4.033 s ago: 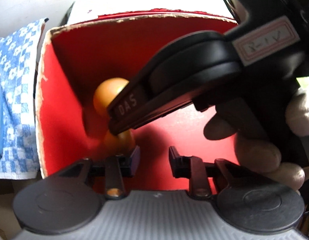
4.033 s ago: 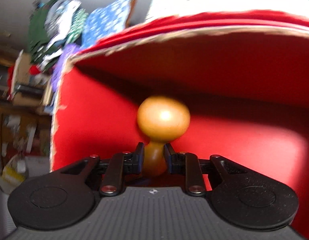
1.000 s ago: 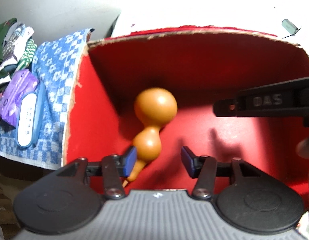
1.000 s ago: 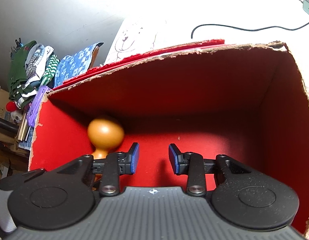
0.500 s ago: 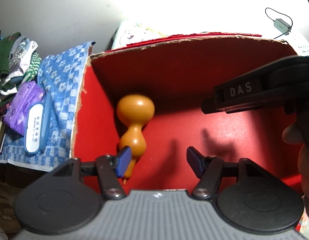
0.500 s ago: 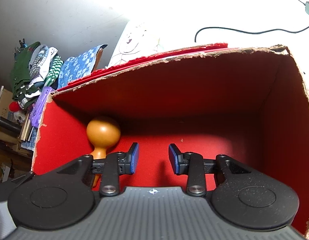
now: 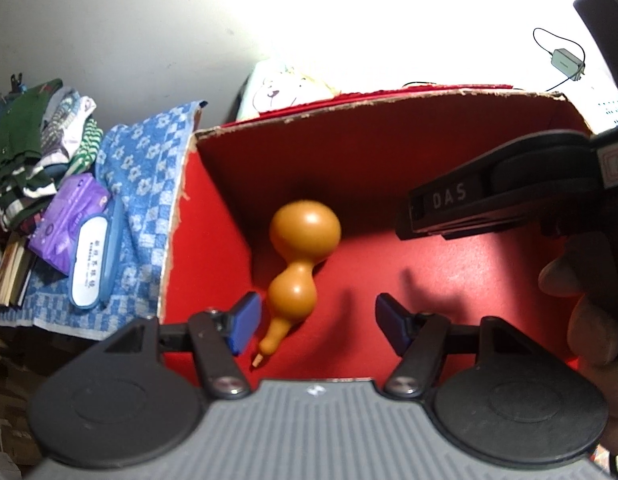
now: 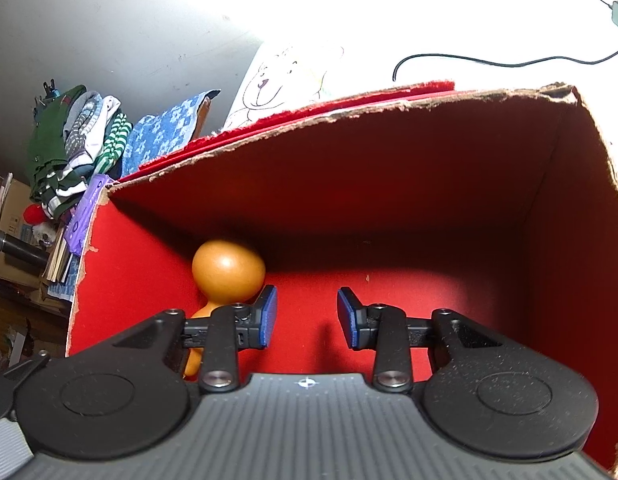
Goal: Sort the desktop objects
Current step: 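Lower the gourd toy into the red box and open the left gripper, then withdraw the left gripper from the box toward the red gift box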
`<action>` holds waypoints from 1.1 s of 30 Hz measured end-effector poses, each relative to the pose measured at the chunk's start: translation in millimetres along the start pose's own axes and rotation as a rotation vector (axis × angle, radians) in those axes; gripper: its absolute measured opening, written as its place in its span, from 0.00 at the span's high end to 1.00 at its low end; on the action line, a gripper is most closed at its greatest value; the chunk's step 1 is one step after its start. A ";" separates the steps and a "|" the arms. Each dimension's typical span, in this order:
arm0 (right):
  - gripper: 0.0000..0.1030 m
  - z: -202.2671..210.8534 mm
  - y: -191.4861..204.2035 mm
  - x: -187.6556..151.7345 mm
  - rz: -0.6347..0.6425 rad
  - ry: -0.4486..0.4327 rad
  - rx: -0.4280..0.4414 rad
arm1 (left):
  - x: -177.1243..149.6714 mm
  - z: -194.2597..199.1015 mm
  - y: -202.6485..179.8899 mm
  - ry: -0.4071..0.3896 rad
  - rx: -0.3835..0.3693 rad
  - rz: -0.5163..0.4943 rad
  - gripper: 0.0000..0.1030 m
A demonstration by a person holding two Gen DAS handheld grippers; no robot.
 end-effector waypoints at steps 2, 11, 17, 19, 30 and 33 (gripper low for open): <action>0.65 0.2 -0.2 0.0 -0.002 0.000 0.003 | -1.2 -15.6 14.0 0.003 -0.003 0.010 0.33; 0.65 1.2 -0.1 -3.0 -0.006 -0.003 0.013 | -12.1 -17.6 20.9 0.016 -0.002 0.045 0.30; 0.65 2.0 -0.6 -2.6 -0.011 -0.014 0.006 | -16.5 -11.7 21.9 0.011 0.007 0.058 0.27; 0.65 2.2 -1.6 -1.7 -0.018 -0.019 -0.001 | -15.8 -12.7 23.9 0.012 0.011 0.059 0.27; 0.64 18.2 -2.5 3.3 -0.016 -0.105 -0.029 | -11.6 -1.3 31.6 -0.015 0.009 0.054 0.27; 0.64 29.0 -3.1 0.2 0.004 -0.118 -0.020 | -12.9 0.4 29.0 -0.016 0.010 0.047 0.27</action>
Point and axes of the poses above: each gripper's, at about its wrist camera, not at the fingertips, and z roughly against the way its jaws point, y to its left, x to its top, the point moved 3 cm from there along -z, roughly the way its jaws point, and after that the axes turned 9 degrees about -z, right-handed, at the moved point
